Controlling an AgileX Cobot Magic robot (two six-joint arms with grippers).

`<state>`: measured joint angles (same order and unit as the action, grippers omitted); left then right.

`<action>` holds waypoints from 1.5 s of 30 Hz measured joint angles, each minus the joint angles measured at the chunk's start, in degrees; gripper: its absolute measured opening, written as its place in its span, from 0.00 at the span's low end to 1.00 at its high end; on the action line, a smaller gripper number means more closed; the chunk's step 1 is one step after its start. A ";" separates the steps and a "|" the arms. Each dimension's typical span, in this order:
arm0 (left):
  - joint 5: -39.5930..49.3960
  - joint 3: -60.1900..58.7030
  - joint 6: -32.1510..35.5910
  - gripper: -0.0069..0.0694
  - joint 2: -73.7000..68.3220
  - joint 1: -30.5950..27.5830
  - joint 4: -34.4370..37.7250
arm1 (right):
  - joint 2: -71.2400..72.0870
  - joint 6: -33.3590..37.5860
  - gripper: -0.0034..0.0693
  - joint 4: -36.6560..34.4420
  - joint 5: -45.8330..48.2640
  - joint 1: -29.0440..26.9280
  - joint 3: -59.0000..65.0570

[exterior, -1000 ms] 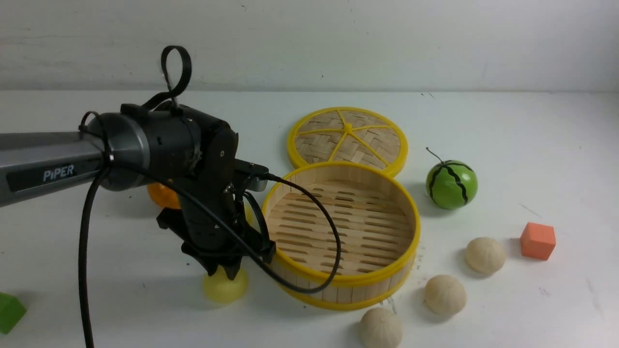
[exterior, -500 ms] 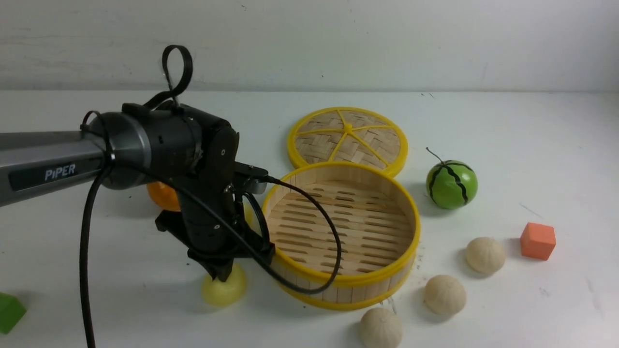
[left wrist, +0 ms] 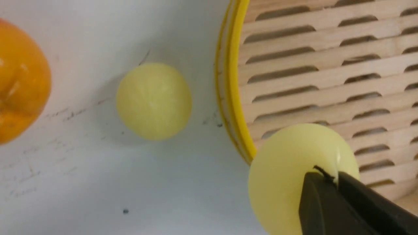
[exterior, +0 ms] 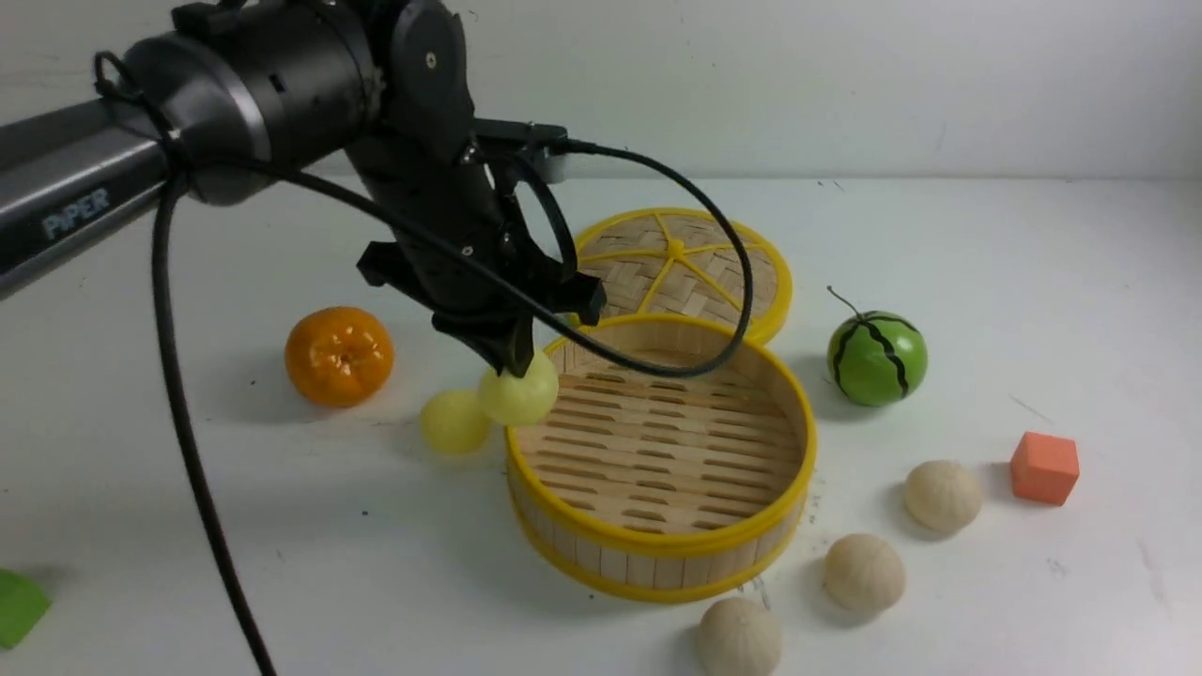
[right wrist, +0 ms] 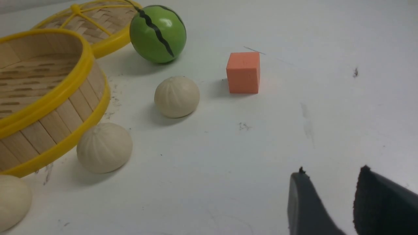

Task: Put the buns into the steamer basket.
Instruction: Use the left arm to put the steamed stuffed bun into the steamer, then use the left arm to grab a steamed stuffed bun

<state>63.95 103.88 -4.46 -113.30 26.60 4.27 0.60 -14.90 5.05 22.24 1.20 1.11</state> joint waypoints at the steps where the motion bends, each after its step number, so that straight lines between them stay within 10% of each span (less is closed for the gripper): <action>1: 0.30 2.39 0.45 0.07 -2.63 0.49 -0.11 | 0.00 0.00 0.37 0.00 0.00 0.00 0.00; 13: 1.95 21.75 0.06 0.11 -19.93 2.12 -4.27 | 0.00 0.00 0.37 0.00 0.00 0.00 0.00; 25: 6.50 22.08 -1.41 0.67 -16.80 1.87 -3.91 | 0.00 0.00 0.37 0.00 0.00 0.00 0.00; 27: 6.51 21.26 -2.63 0.65 -13.75 1.87 -4.27 | 0.00 0.00 0.38 0.00 0.00 0.00 0.00; 35: 6.81 0.75 -5.43 0.07 7.36 1.76 -7.95 | 0.00 0.00 0.38 0.00 0.00 0.00 0.00; 45: -3.52 -7.62 -5.56 0.26 -0.40 -4.64 -7.59 | 0.00 0.00 0.38 0.00 0.00 0.00 0.00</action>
<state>60.43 96.26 -10.02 -113.70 21.96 -3.32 0.60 -14.90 5.05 22.24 1.20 1.11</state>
